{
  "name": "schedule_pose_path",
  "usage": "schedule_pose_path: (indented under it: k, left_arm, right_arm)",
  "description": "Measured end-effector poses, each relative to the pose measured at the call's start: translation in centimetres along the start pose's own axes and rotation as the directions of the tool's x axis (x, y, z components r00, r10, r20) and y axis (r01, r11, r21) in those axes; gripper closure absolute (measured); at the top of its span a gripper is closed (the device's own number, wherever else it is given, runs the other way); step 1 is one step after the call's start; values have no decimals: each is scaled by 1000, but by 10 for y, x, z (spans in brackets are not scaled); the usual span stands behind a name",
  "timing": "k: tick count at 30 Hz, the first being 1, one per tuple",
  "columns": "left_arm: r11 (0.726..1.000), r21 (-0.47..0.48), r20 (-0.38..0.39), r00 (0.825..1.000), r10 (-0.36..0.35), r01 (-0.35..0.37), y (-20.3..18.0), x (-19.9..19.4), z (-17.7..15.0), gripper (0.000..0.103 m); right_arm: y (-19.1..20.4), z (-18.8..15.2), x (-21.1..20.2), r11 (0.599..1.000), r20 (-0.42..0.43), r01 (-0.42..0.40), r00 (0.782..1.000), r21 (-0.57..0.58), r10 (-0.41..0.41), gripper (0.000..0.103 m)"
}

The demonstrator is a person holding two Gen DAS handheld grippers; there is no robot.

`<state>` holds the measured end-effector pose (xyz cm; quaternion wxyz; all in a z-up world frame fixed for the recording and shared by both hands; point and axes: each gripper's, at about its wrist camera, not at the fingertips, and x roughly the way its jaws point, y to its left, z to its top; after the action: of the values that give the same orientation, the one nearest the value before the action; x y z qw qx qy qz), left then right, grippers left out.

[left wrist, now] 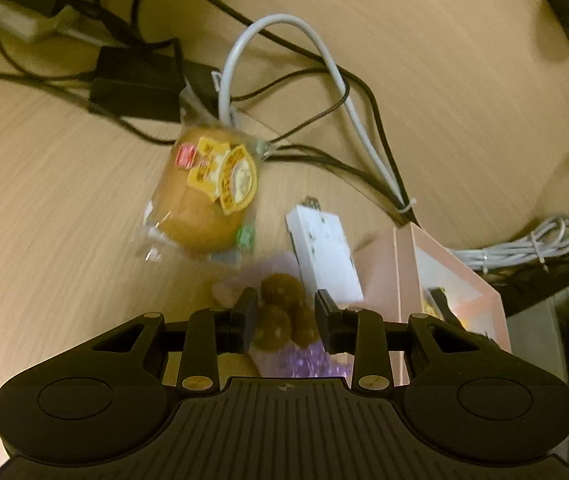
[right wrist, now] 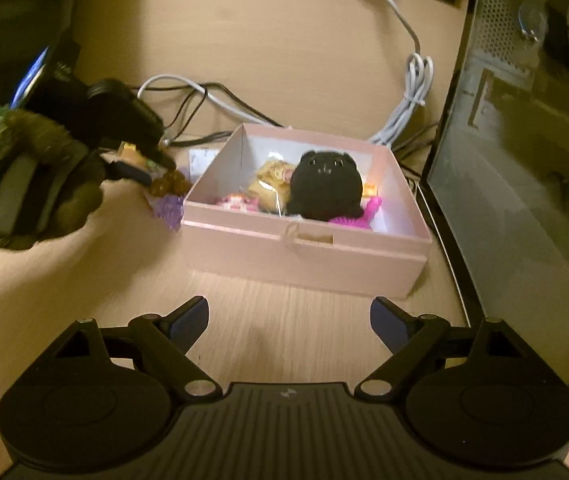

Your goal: Organize objects

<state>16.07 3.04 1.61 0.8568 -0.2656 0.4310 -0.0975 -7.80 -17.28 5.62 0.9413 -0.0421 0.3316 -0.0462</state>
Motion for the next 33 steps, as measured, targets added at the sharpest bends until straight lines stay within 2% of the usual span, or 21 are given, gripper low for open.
schedule_pose_path:
  k: [1,3,9,19,21,24,27,33]
  left_arm:
    - [1000,4,6,1000,7,-7,-1,1,1,76]
    - [1000,19,13,1000,17,-17,0,0,1,90]
    - [995,94,-12,1000,13,-12,8,-19,-9,93]
    - [979,202,-30,999,26,-19,60,-93,-46,93]
    - [978,207,-37,999,29,-21,71,-106,-53,93]
    - [980,196,-51,998,36,-26,85,-119,-63,93]
    - [981,190,-52,998,47,-36,95,-130,-72,93]
    - [981,192,-46,998,32,-23,97,-137,-82,93]
  right_arm:
    - [0,-1,-2,1000,-1,3,1000,1,-3,15]
    - [1,-4,-5,1000,-4,8,1000,-1,-8,14]
    - [3,-6,-5,1000,-24,9,1000,11,-9,14]
    - [44,0,4,994,-35,-85,996,-68,83,14]
    - [52,0,6,991,-43,-101,994,-88,97,13]
    - [61,-4,9,988,-56,-113,993,-106,107,6]
    - [67,-7,12,986,-68,-116,992,-118,109,5]
    - [71,-10,15,987,-83,-108,992,-120,98,2]
